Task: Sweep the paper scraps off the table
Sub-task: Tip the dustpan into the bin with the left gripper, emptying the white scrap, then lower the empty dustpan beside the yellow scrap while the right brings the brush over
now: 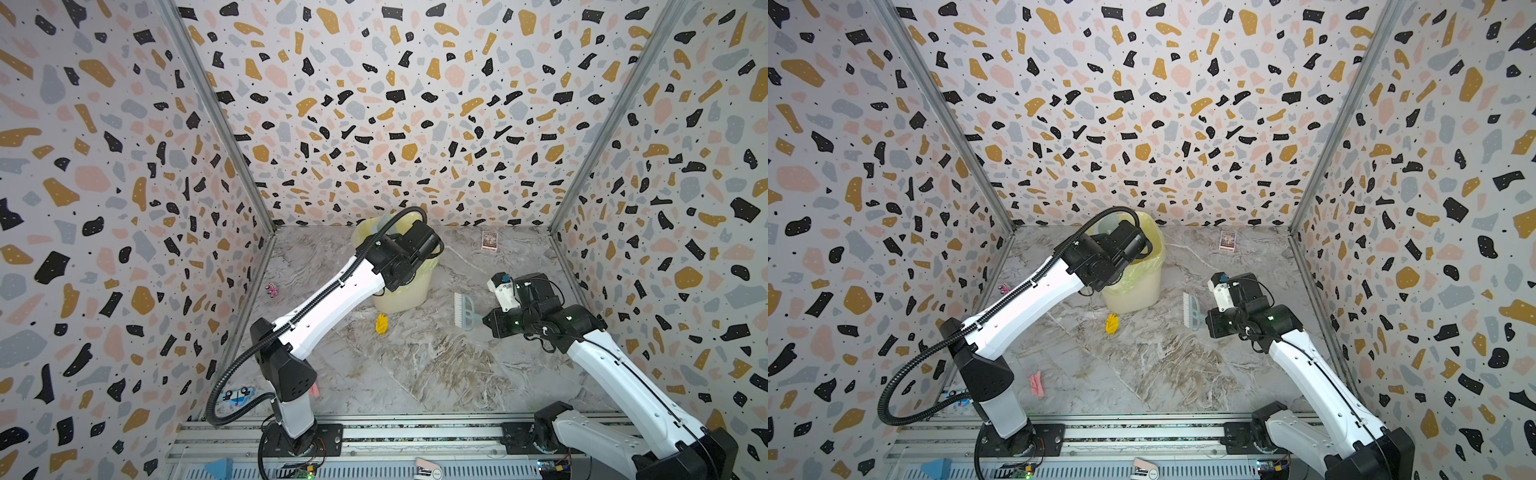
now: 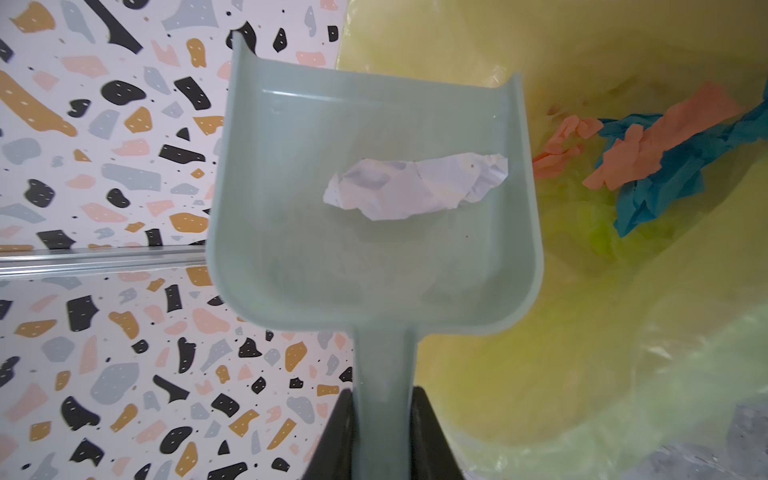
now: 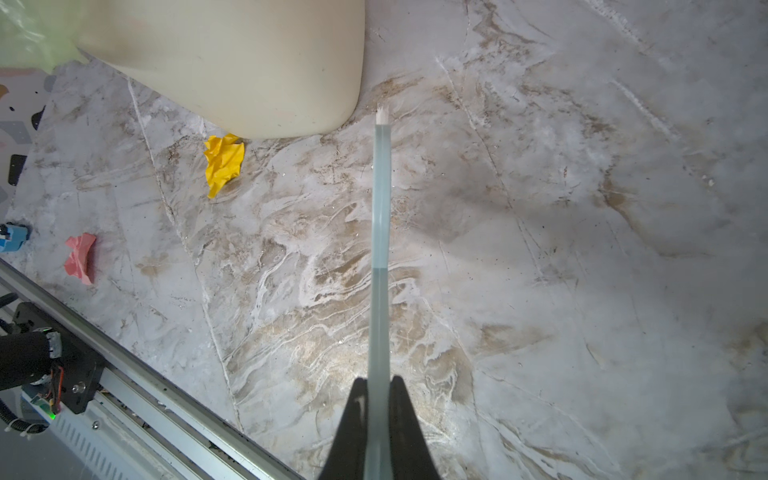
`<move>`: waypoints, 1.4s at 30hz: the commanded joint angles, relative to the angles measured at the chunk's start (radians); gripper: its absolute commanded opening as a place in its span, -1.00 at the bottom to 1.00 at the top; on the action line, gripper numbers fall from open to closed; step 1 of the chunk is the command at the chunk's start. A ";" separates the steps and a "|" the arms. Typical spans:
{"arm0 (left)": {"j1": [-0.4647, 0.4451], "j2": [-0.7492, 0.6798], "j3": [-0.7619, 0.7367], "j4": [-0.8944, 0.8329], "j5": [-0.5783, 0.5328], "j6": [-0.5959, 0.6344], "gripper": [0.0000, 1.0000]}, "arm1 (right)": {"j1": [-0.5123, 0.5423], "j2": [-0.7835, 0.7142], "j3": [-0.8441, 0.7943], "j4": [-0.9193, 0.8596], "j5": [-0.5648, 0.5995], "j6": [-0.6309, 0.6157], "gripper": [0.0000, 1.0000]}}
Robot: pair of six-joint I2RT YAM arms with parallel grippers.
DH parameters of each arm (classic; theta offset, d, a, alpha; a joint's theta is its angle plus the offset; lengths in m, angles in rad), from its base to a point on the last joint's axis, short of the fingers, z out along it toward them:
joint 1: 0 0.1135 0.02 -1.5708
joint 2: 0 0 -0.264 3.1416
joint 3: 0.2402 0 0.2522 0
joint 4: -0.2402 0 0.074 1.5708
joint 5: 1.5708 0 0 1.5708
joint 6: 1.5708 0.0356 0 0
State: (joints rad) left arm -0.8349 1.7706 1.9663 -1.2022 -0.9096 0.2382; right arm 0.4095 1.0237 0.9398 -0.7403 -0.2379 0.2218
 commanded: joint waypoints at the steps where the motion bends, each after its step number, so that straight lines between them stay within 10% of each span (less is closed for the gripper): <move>1: -0.029 -0.002 -0.014 0.019 -0.168 0.050 -1.00 | -0.005 -0.013 0.045 -0.031 -0.013 -0.009 -1.00; 31: -0.109 -0.067 -0.183 0.170 -0.378 0.241 -1.00 | -0.005 -0.040 0.044 -0.034 -0.024 0.033 -1.00; 42: -0.109 -0.190 -0.176 0.227 -0.138 0.143 -1.00 | -0.005 -0.036 0.049 -0.031 -0.031 0.033 -1.00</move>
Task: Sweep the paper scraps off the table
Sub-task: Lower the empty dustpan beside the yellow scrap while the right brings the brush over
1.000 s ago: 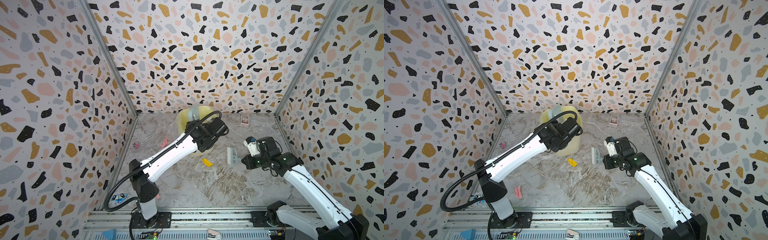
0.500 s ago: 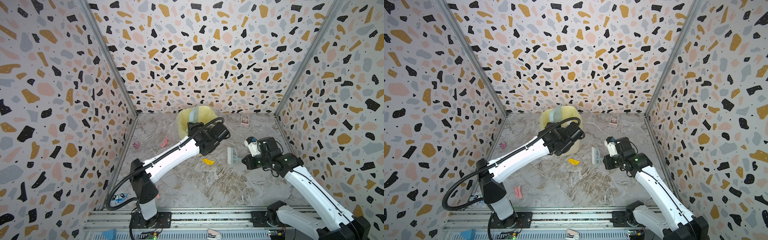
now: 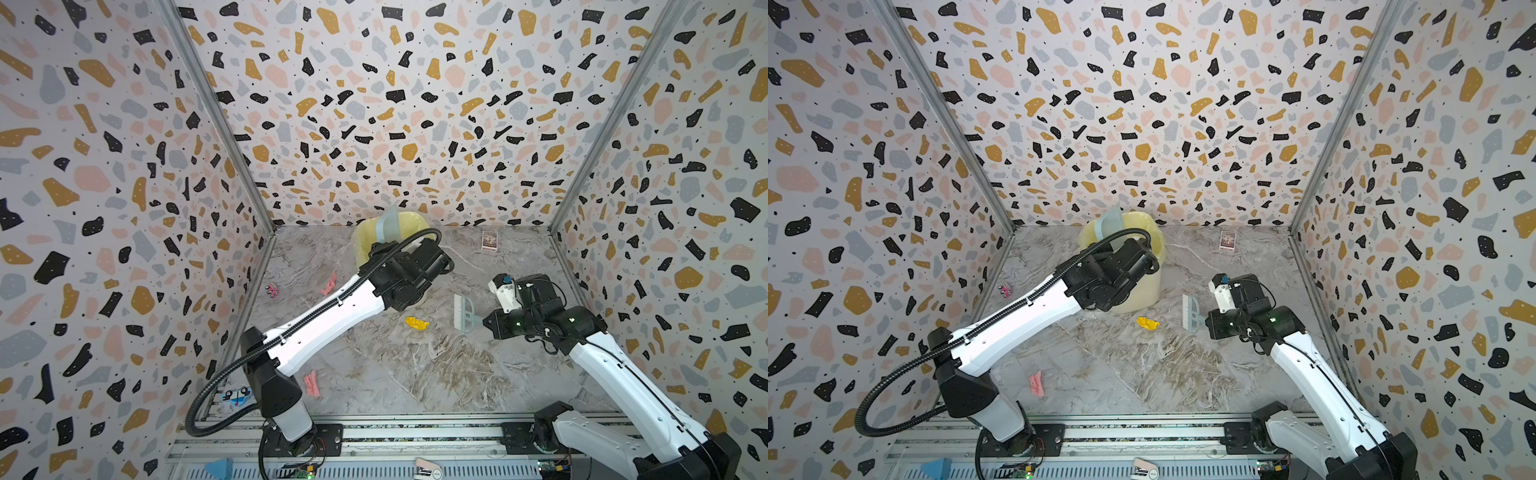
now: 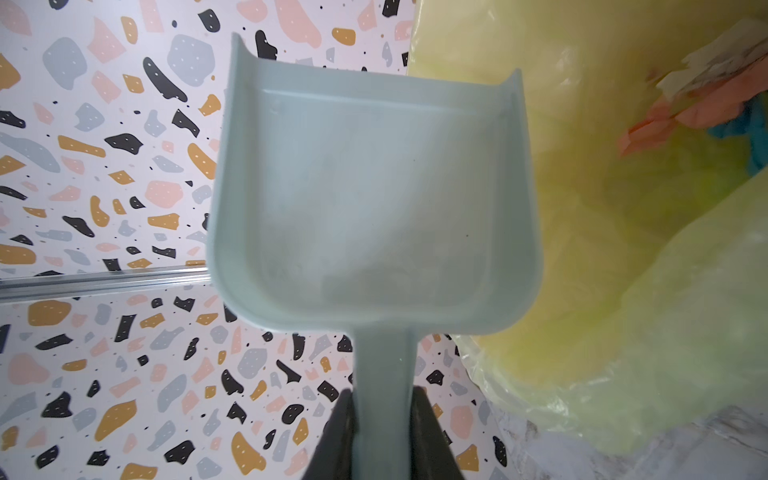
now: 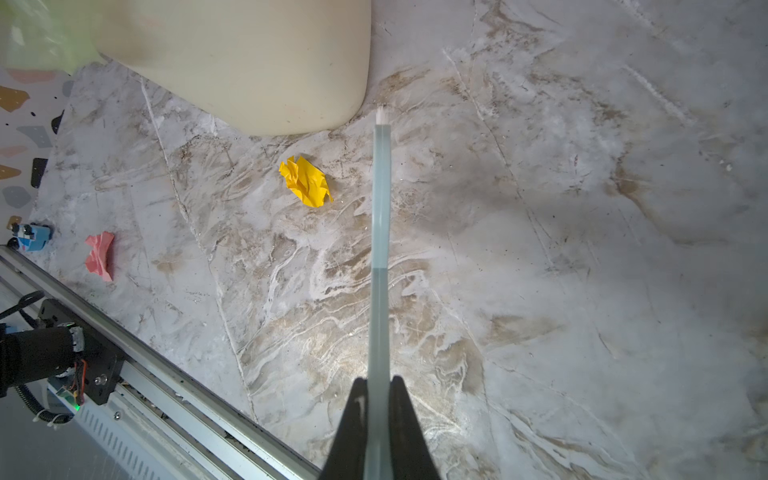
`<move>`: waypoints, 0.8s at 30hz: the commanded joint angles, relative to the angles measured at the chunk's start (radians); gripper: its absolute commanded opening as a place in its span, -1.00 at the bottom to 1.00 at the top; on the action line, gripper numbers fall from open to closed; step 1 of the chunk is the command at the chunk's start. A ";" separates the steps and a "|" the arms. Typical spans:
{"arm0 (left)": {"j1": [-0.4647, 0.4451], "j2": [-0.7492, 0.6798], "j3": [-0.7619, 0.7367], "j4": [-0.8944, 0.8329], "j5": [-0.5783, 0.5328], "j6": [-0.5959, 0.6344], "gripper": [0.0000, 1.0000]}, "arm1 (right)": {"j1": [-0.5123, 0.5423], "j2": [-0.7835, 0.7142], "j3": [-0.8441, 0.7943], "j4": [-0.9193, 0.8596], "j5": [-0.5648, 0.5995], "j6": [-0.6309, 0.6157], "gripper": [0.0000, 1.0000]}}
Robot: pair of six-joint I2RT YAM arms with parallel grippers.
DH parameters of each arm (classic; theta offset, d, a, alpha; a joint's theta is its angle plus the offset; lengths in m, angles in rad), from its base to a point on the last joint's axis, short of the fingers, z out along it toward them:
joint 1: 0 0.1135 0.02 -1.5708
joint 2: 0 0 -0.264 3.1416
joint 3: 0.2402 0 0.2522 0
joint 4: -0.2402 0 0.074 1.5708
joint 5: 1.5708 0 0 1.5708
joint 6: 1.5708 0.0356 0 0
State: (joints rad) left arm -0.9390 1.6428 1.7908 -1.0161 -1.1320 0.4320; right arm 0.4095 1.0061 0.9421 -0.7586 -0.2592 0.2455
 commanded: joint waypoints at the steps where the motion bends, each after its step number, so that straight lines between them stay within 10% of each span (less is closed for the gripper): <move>1: -0.005 -0.079 -0.005 0.043 0.112 -0.067 -1.00 | -0.005 -0.018 0.046 -0.013 -0.010 0.008 -1.00; 24: -0.091 -0.439 -0.302 -0.001 0.620 -0.561 -1.00 | 0.136 0.086 0.126 -0.047 0.165 -0.075 -1.00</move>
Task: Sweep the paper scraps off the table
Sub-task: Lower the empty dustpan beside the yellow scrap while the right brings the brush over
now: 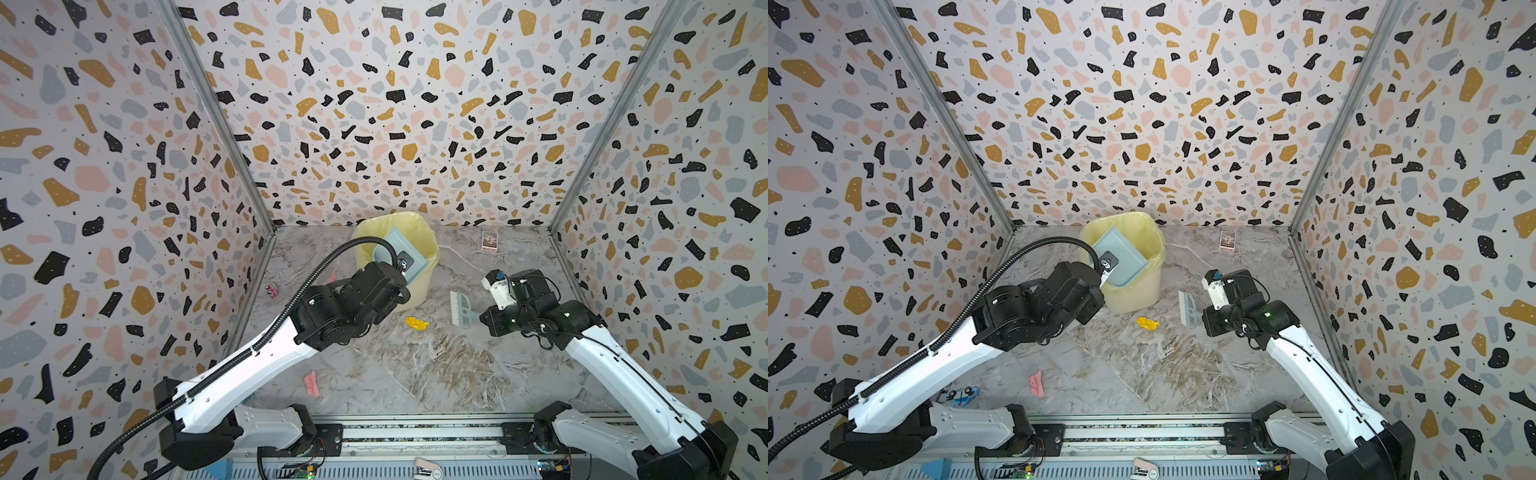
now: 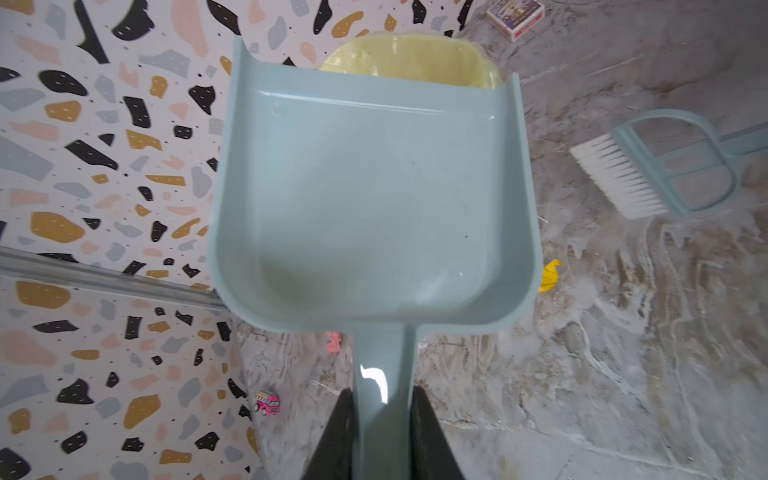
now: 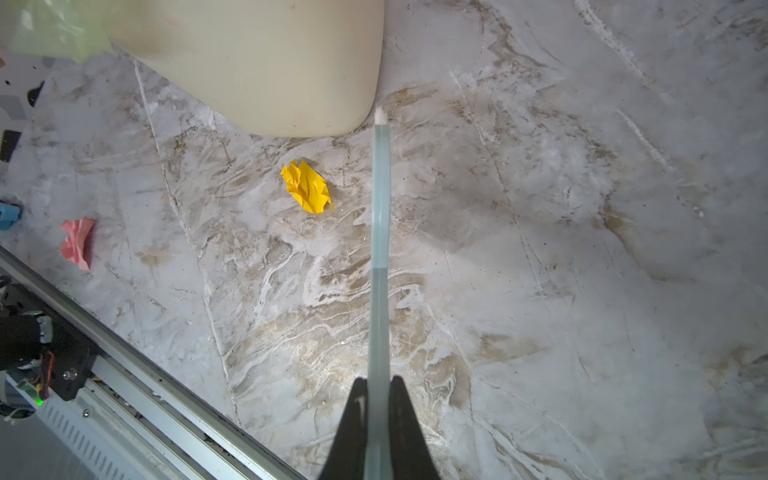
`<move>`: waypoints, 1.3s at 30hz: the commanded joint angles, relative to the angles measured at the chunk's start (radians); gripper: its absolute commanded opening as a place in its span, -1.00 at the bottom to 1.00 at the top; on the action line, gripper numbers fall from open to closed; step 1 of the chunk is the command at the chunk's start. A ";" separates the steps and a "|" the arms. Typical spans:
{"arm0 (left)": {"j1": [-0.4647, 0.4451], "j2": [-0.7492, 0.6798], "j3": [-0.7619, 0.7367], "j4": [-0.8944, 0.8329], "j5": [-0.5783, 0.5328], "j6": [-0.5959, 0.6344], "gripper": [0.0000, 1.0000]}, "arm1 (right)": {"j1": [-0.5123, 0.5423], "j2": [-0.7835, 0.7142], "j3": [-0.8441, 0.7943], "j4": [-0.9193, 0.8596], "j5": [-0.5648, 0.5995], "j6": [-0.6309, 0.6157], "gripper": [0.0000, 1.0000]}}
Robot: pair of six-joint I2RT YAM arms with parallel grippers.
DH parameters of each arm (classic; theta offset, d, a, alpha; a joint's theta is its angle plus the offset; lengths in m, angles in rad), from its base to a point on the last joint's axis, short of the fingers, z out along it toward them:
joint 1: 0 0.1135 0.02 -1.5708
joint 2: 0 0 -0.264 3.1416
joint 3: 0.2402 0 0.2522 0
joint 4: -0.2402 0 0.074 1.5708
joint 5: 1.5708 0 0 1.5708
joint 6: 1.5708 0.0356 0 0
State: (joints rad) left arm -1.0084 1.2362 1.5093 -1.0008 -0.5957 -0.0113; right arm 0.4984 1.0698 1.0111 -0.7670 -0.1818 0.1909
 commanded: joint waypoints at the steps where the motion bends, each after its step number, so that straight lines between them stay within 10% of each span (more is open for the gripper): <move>1: -0.035 -0.041 -0.036 -0.018 0.101 -0.143 -1.00 | 0.067 0.037 0.070 -0.053 0.115 -0.021 -1.00; 39: -0.164 -0.233 -0.854 0.311 0.353 -0.698 -1.00 | 0.472 0.417 0.231 -0.082 0.578 -0.260 -1.00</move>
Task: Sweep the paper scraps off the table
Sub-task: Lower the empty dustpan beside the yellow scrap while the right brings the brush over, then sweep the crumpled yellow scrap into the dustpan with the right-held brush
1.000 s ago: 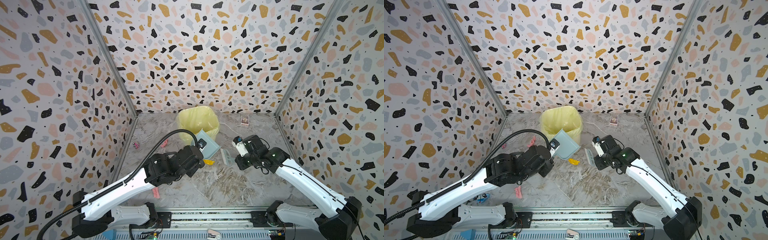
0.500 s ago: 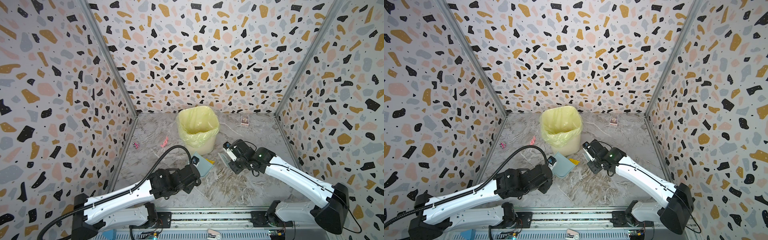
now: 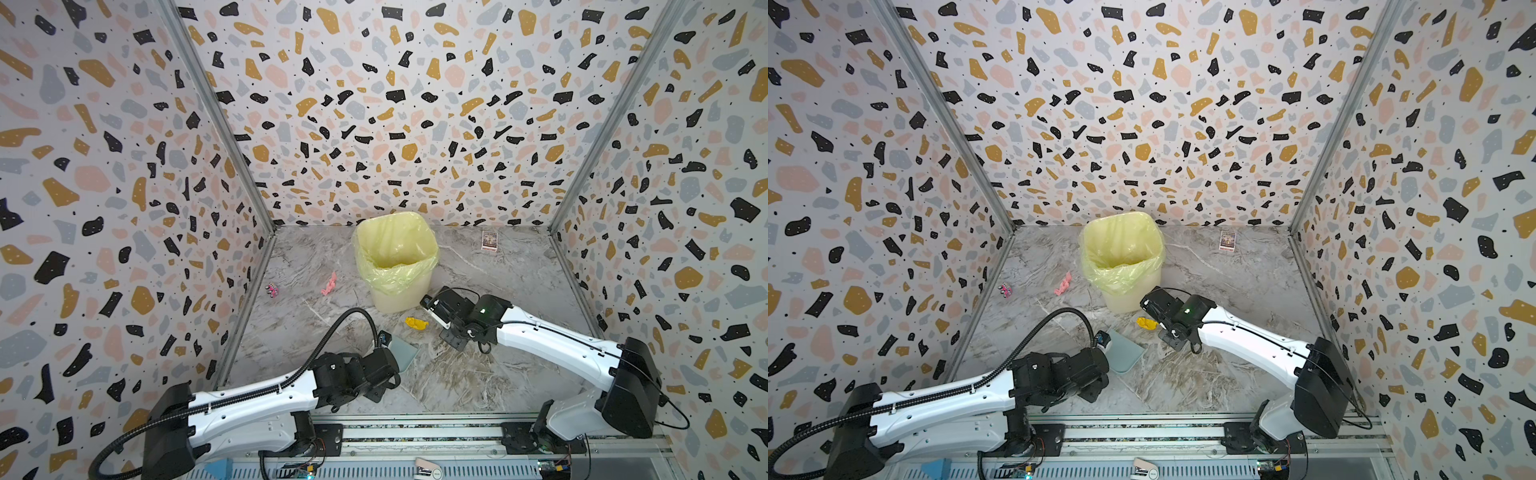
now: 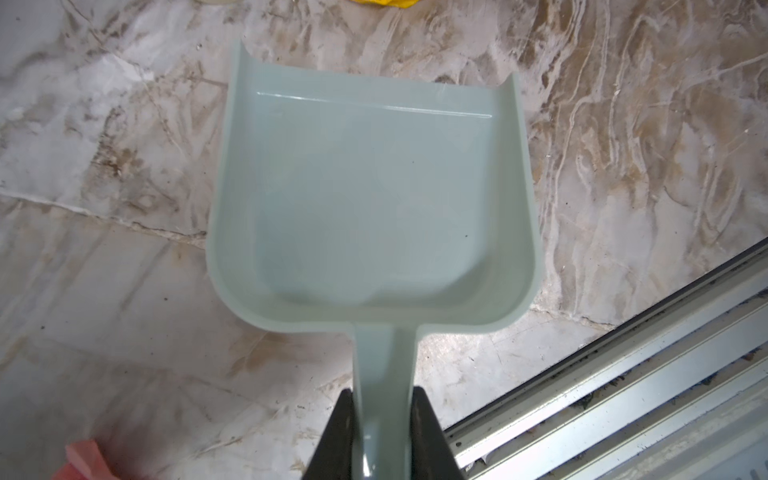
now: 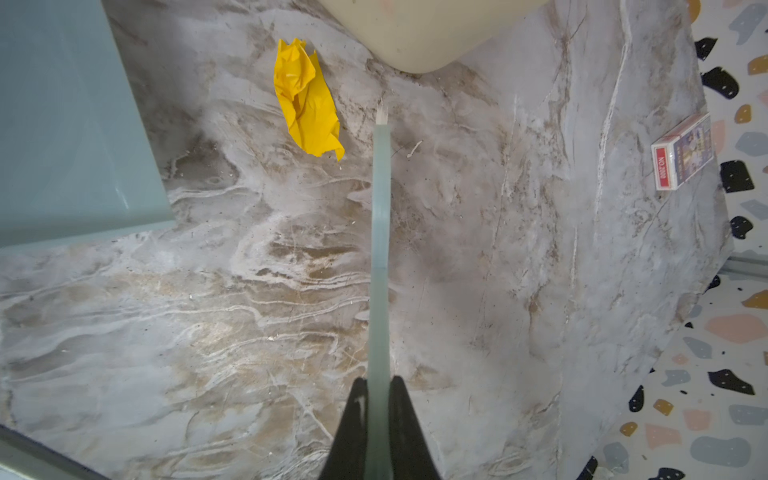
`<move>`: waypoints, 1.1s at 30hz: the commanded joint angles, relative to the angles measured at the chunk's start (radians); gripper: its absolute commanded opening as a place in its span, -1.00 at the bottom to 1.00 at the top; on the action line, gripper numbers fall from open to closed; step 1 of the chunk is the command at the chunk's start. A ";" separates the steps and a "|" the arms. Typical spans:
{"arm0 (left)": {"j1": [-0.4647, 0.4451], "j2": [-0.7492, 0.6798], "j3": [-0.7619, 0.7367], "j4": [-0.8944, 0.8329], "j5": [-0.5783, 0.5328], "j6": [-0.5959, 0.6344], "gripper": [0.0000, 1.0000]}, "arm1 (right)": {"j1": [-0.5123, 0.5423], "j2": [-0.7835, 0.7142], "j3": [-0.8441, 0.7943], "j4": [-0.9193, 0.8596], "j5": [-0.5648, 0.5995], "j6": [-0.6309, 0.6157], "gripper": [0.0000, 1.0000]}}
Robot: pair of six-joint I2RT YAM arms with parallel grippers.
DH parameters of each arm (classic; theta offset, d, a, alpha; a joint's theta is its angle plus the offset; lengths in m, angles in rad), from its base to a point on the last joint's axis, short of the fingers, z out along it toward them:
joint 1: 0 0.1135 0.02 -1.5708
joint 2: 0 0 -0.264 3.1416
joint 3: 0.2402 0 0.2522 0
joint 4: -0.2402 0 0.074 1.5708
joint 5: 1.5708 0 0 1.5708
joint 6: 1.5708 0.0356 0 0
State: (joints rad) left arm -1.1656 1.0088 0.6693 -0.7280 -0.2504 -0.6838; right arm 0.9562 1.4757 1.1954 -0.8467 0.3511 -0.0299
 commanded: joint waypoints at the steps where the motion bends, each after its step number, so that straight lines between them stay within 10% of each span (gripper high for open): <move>1: -0.007 -0.003 -0.019 0.042 0.003 -0.024 -1.00 | 0.019 0.021 0.052 -0.001 0.050 -0.047 -1.00; 33: 0.013 0.134 -0.086 0.245 -0.043 0.007 -1.00 | 0.120 0.186 0.146 -0.016 0.056 -0.136 -1.00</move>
State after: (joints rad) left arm -1.1599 1.1400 0.5949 -0.5133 -0.2722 -0.6815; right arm 1.0580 1.6577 1.3018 -0.8268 0.4496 -0.1642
